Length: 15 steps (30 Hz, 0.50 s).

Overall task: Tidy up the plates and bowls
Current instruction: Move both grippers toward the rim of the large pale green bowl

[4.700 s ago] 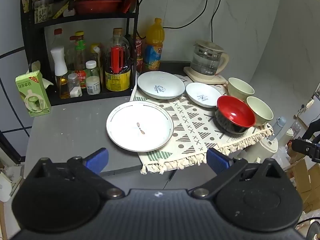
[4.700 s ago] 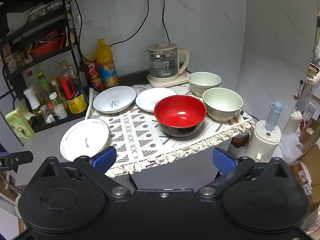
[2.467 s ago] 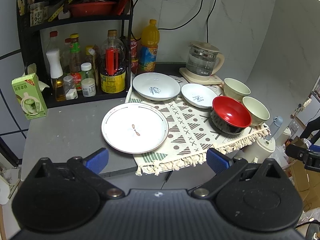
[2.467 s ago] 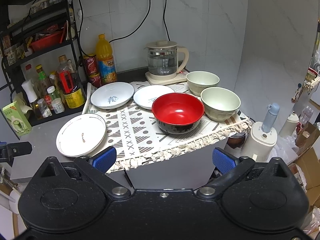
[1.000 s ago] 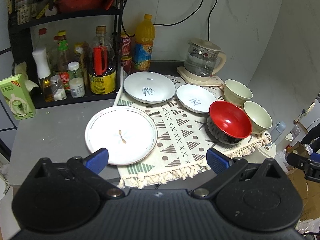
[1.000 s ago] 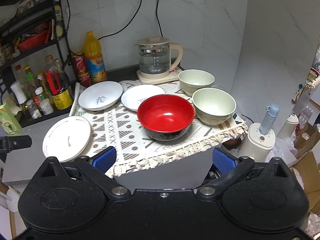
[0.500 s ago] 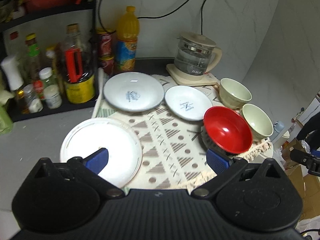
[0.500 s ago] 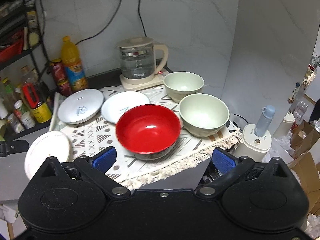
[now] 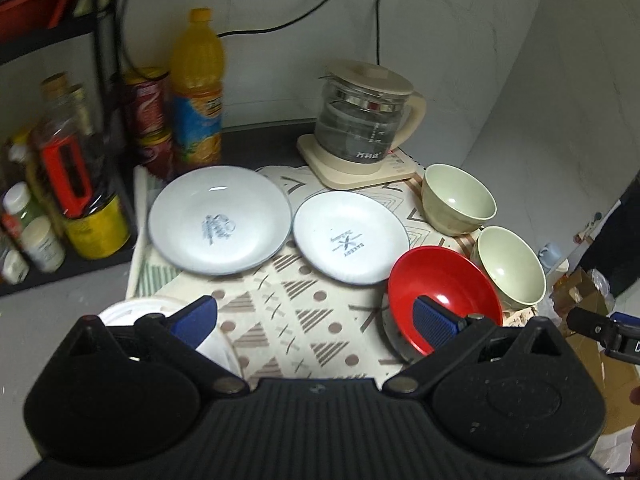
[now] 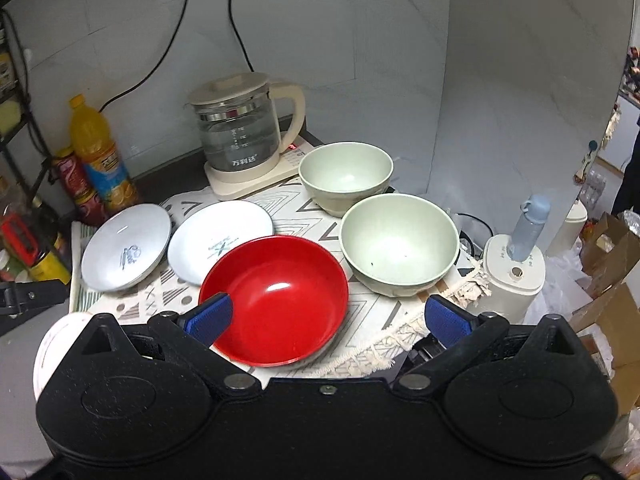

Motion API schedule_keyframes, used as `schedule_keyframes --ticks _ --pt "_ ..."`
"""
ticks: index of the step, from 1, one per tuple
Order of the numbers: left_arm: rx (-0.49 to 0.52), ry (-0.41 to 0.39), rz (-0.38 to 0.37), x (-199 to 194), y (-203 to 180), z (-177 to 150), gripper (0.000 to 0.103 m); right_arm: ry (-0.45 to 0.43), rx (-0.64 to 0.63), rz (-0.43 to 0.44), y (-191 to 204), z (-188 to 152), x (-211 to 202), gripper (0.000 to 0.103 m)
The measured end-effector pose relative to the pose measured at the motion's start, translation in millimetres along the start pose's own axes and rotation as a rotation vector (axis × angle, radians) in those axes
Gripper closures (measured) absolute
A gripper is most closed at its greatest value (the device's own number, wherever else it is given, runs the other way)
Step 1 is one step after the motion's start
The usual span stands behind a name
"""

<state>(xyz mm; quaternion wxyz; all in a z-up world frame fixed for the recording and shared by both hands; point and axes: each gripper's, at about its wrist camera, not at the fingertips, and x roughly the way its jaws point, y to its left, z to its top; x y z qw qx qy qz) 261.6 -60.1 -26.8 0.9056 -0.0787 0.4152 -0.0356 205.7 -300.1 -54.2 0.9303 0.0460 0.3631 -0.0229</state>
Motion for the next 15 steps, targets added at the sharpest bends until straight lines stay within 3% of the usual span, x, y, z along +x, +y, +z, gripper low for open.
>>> schedule_keyframes --ticks 15 --pt "-0.004 0.05 0.007 50 -41 34 0.0 0.025 0.013 0.003 -38 25 39 0.0"
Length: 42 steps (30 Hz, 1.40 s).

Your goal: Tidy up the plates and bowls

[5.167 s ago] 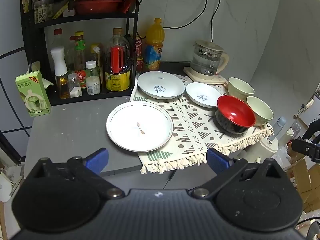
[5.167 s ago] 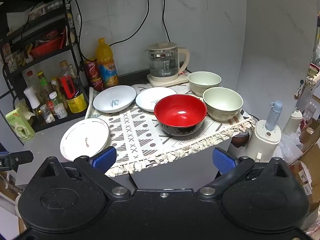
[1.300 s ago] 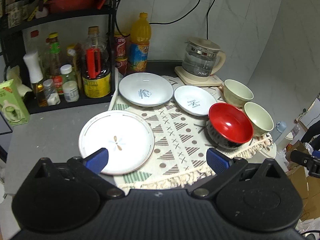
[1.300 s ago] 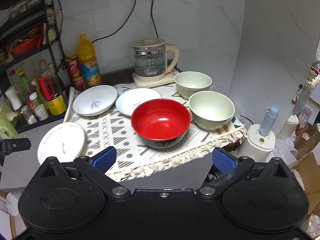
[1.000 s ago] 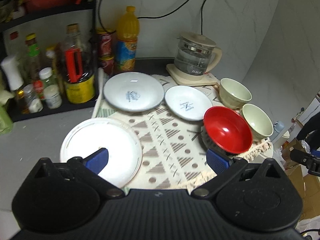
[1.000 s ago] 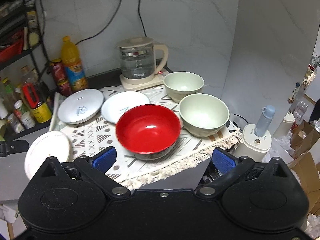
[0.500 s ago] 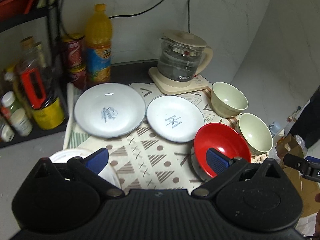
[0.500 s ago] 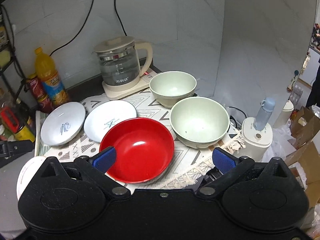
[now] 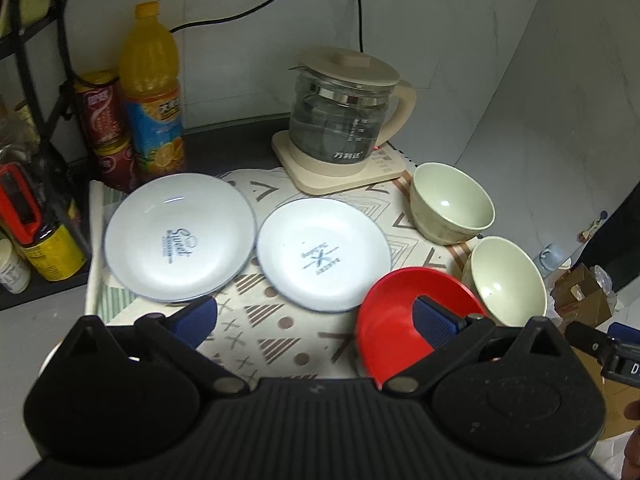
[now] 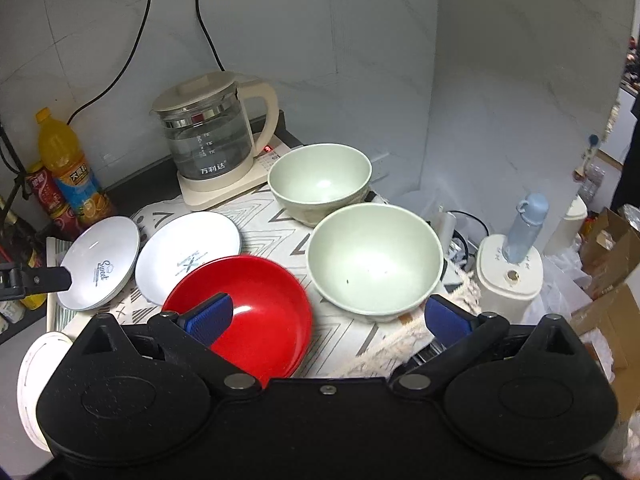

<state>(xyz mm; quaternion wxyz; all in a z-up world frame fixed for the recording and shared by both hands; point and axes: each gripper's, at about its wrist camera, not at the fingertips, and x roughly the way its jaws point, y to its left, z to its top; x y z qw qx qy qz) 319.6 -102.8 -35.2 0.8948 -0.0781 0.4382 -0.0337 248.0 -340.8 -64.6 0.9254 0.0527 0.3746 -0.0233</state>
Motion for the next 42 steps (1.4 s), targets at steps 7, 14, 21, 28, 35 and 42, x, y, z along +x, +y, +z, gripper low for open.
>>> schedule_keyframes --ticks 7,14,21,28,35,42 --pt "-0.039 -0.004 0.013 15 -31 17 0.0 0.018 -0.039 0.028 -29 19 22 0.0" --pt "-0.03 0.003 0.011 35 -66 32 0.001 0.026 -0.03 0.04 -59 35 46 0.0" --pt "-0.004 0.032 -0.047 62 -103 35 0.004 0.04 -0.002 0.06 -86 40 67 0.001" --pt "0.013 0.1 -0.117 95 -132 32 0.025 0.097 0.043 0.062 -108 36 96 0.011" --pt "0.051 0.142 -0.141 135 -156 34 0.041 0.186 0.146 0.084 -130 26 121 0.036" --pt "0.026 0.183 -0.136 167 -173 37 0.051 0.199 0.158 0.105 -138 27 135 0.043"
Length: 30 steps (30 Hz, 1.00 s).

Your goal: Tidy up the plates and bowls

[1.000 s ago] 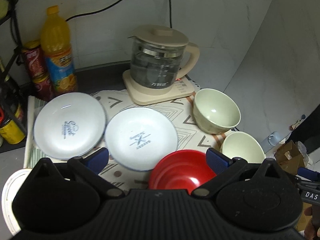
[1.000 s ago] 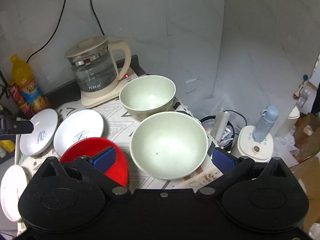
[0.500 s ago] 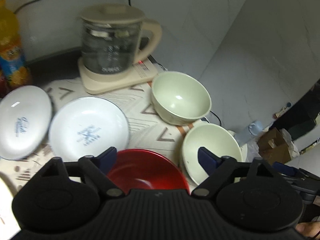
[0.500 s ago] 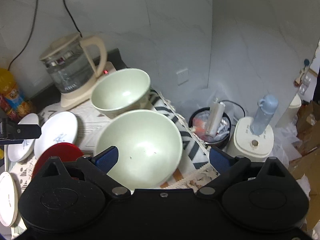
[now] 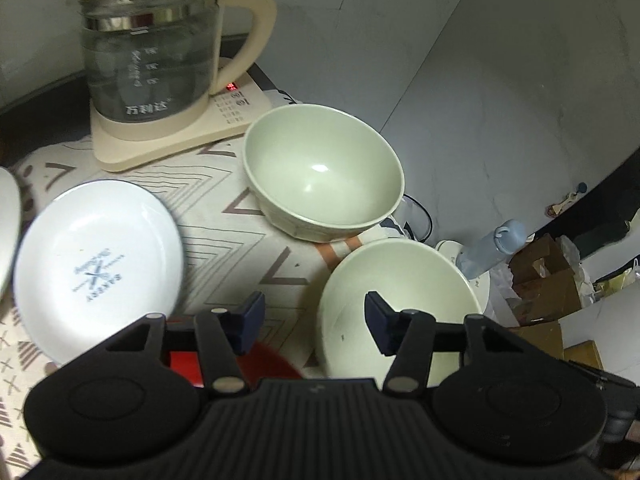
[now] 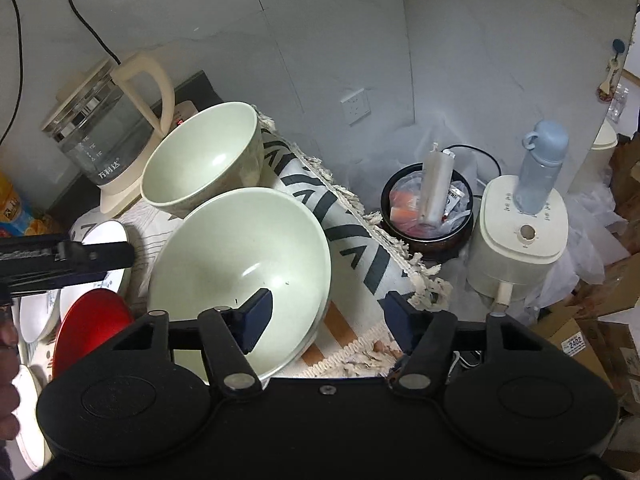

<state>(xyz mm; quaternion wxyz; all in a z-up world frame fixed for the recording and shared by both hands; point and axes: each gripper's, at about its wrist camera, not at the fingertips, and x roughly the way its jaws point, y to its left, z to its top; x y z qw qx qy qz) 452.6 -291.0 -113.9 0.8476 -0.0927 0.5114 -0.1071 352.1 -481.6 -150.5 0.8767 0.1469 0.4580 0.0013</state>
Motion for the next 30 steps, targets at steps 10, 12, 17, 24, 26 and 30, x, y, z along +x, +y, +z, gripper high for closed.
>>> schedule_keyframes --ticks 10,12,17,24,26,30 --pt "-0.007 0.086 0.039 43 -10 7 0.067 0.054 0.02 0.008 -6 4 27 0.065" --pt "-0.02 0.104 0.049 50 -9 8 0.072 0.071 0.022 0.013 -6 3 32 0.071" --pt "-0.013 0.148 0.061 66 -11 9 0.083 0.107 0.034 0.018 -6 2 44 0.076" --pt "-0.015 0.182 0.066 76 -11 7 0.094 0.123 0.049 0.051 -7 4 52 0.089" --pt "-0.017 0.181 0.064 76 -11 7 0.094 0.121 0.05 0.051 -7 4 51 0.089" --pt "-0.017 0.17 0.055 70 -11 6 0.095 0.11 0.053 0.055 -9 3 47 0.089"
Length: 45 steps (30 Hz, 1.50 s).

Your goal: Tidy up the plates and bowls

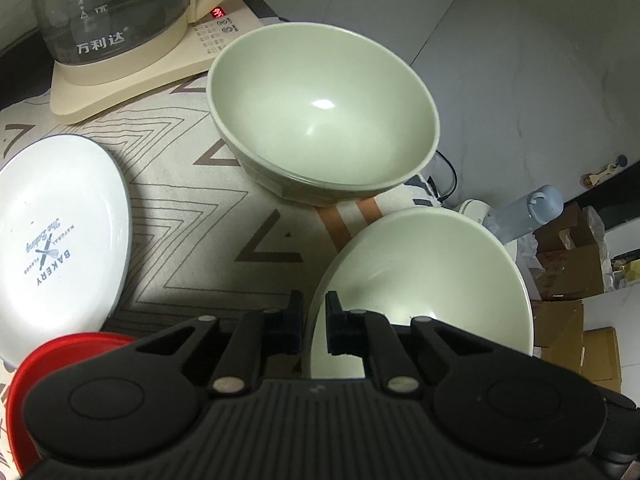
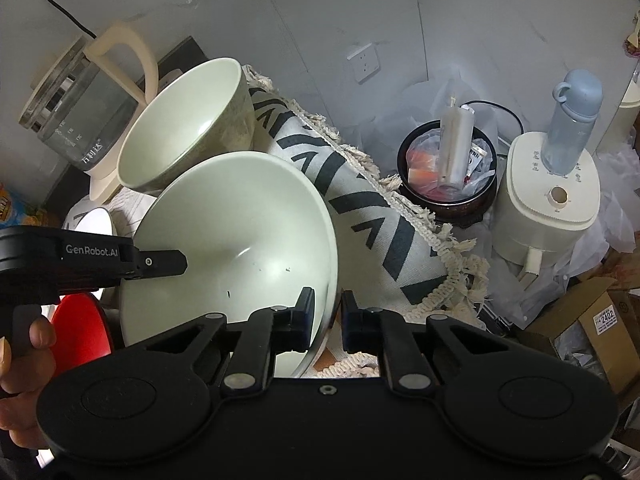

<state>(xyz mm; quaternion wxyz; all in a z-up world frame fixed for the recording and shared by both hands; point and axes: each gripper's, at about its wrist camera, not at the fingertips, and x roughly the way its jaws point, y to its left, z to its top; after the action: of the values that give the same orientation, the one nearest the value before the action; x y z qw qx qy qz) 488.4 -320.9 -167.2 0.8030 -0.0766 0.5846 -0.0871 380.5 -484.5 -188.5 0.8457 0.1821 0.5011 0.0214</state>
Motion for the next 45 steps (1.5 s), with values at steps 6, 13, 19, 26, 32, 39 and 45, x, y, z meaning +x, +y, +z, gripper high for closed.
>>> schedule_keyframes --ticks 6,13,19,26,32,39,45 --pt "-0.006 -0.028 -0.037 -20 2 -6 0.096 -0.039 -0.006 0.005 3 -1 -20 0.089" --pt "0.003 -0.08 -0.071 -53 5 -13 0.097 -0.112 -0.016 0.013 14 -2 -51 0.089" --pt "-0.008 -0.126 -0.072 -84 19 -16 0.097 -0.165 -0.059 0.033 35 -1 -70 0.089" --pt "-0.031 -0.16 -0.066 -110 41 -21 0.097 -0.192 -0.092 0.061 61 -5 -79 0.089" --pt "-0.061 -0.181 -0.058 -127 64 -27 0.097 -0.196 -0.119 0.085 85 -11 -82 0.089" --pt "-0.105 -0.187 -0.048 -142 91 -39 0.097 -0.192 -0.161 0.105 112 -18 -83 0.089" --pt "-0.138 -0.181 -0.036 -147 113 -51 0.097 -0.172 -0.198 0.114 131 -26 -79 0.089"
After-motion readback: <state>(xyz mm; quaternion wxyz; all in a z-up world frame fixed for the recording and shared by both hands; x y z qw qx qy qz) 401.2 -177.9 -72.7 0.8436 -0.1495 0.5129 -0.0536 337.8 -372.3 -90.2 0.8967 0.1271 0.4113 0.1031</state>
